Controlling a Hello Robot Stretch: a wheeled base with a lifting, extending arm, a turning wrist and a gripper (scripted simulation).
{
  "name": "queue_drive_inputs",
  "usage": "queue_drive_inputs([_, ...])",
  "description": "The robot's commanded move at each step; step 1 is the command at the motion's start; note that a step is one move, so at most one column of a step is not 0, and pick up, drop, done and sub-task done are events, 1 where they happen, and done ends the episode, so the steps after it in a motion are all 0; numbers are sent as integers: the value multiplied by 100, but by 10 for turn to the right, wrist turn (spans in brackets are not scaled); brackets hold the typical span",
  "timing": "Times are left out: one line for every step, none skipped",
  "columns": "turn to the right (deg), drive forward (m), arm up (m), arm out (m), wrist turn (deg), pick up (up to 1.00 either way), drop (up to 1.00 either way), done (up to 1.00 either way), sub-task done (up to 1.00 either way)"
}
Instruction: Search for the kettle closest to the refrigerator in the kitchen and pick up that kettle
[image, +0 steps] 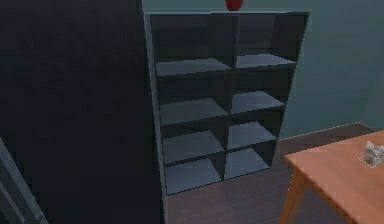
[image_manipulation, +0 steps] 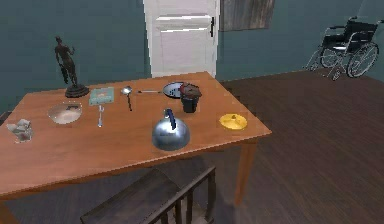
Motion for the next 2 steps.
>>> queue_drive_inputs([0, 0, 50, 0, 0, 0, 0, 0, 0])
queue_drive_inputs([0, 0, 34, 0, 0, 0, 0, 0, 0])
